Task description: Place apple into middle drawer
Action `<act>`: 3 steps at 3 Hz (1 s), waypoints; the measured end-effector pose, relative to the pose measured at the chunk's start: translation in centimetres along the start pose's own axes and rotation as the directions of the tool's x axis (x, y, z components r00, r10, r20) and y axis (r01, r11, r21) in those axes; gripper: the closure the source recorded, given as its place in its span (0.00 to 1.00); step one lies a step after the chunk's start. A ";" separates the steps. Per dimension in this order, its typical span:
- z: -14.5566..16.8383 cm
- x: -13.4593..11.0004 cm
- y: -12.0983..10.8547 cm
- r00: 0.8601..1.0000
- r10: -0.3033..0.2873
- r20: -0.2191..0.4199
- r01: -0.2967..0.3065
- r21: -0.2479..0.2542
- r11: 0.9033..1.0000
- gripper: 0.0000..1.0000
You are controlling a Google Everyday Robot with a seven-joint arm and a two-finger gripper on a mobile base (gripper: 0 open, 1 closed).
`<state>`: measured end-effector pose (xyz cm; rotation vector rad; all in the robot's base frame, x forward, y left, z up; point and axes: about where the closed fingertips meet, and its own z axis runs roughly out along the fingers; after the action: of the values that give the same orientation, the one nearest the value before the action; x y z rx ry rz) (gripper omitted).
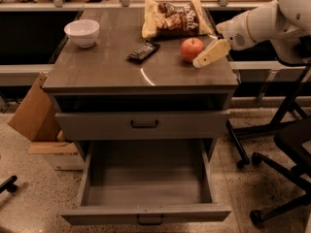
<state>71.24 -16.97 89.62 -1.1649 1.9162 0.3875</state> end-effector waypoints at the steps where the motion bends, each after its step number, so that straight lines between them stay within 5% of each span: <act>1: 1.2 -0.6 -0.9 0.999 0.022 0.029 -0.023 0.030 0.999 0.00; 3: 4.4 -0.5 -1.4 1.000 0.016 -0.026 -0.015 0.052 0.999 0.00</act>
Offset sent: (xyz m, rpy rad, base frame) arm 0.0399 0.0277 -0.0162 -0.0512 -0.0256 -0.0659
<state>74.69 -14.61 87.60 -1.1266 1.9479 0.3301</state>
